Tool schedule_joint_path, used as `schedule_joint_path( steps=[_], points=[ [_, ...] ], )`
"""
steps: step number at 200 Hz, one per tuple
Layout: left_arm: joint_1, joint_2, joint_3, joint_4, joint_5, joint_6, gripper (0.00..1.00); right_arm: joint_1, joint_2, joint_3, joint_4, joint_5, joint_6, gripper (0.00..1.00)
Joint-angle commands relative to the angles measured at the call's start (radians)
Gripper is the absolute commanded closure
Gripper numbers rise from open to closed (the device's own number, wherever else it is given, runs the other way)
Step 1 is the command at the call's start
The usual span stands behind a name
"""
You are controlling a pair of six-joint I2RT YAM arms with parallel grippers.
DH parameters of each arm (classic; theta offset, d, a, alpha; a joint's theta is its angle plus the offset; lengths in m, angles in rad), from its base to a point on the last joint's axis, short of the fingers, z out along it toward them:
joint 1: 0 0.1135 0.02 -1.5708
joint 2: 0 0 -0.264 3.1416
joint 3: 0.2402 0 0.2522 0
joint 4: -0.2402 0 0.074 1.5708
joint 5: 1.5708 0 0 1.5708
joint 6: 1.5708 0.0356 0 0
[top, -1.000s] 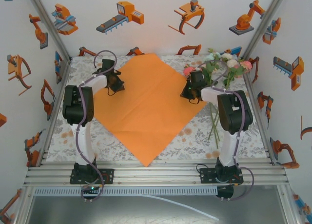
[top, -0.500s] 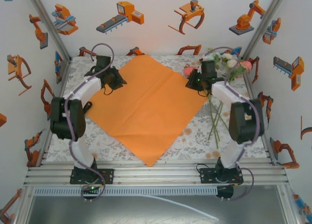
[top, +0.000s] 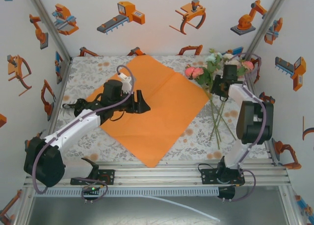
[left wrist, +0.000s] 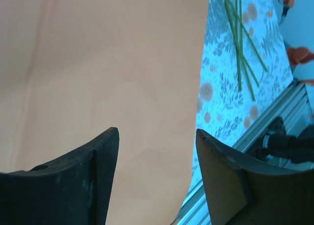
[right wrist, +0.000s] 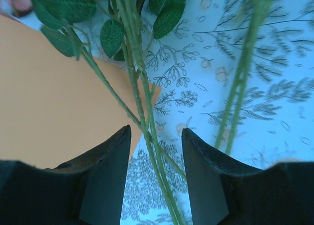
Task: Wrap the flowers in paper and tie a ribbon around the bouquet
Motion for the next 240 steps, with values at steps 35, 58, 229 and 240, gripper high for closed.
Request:
schedule_joint_path(
  steps=[35, 58, 229, 240],
  points=[
    [-0.005, -0.01, -0.02, 0.017, 0.04, 0.06, 0.23, -0.005, 0.137, 0.147, 0.003, -0.027, -0.02, 0.78],
    [-0.006, -0.007, -0.027, 0.035, 0.032, 0.059, 0.22, -0.004, 0.118, 0.134, 0.009, -0.005, -0.046, 0.89],
    [0.109, -0.207, -0.096, -0.064, -0.368, -0.124, 0.19, 0.534, -0.056, 0.171, 0.293, -0.034, 0.626, 1.0],
    [0.112, -0.22, -0.103, -0.074, -0.362, -0.119, 0.19, 0.574, 0.049, 0.254, 0.312, -0.026, 0.645, 1.0]
  ],
)
